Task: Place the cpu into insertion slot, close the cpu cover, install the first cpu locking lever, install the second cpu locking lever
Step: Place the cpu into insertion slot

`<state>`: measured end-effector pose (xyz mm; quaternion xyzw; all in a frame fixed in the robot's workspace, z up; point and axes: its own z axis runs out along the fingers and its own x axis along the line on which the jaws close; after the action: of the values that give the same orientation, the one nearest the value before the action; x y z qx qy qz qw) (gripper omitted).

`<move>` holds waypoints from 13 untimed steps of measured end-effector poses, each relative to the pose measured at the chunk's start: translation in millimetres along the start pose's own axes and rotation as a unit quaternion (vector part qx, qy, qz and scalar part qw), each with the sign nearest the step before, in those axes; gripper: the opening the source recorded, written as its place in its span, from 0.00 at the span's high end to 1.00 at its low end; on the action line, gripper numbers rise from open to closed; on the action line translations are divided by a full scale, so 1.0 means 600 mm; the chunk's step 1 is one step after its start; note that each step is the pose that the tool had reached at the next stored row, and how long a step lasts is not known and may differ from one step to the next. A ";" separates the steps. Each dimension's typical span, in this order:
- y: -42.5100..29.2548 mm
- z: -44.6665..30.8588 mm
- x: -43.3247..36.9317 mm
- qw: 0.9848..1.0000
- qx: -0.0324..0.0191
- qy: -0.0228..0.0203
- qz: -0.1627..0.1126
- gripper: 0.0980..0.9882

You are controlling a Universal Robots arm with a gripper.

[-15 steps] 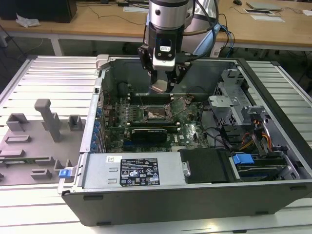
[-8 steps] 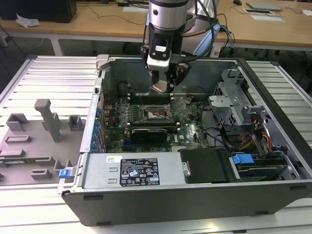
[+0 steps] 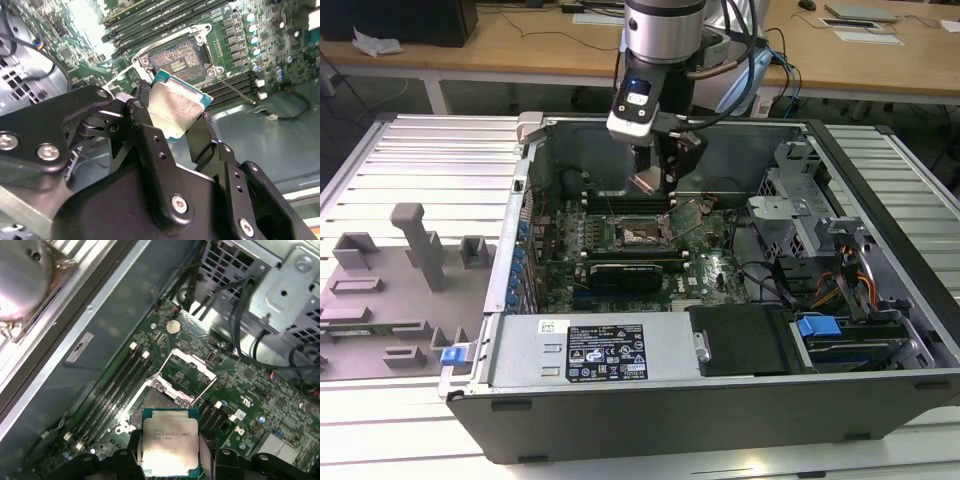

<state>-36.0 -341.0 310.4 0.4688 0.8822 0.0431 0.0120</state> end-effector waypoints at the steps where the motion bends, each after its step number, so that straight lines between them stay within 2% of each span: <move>1: 0.000 0.000 0.000 1.000 0.000 -0.001 0.008 0.50; 5: 0.000 0.001 0.000 0.999 -0.001 -0.004 0.044 0.50; 8: 0.000 0.002 0.000 0.997 -0.001 -0.007 0.076 0.50; 9: 0.000 0.003 0.000 0.995 -0.002 -0.008 0.095 0.50; 11: 0.000 0.004 0.000 0.994 -0.002 -0.010 0.111 0.50; 12: 0.000 0.004 0.000 0.992 -0.002 -0.011 0.129 0.50; 13: 0.000 0.005 0.000 0.990 -0.003 -0.012 0.139 0.50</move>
<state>-36.0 -341.0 307.7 0.5877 0.8078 0.0410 0.0179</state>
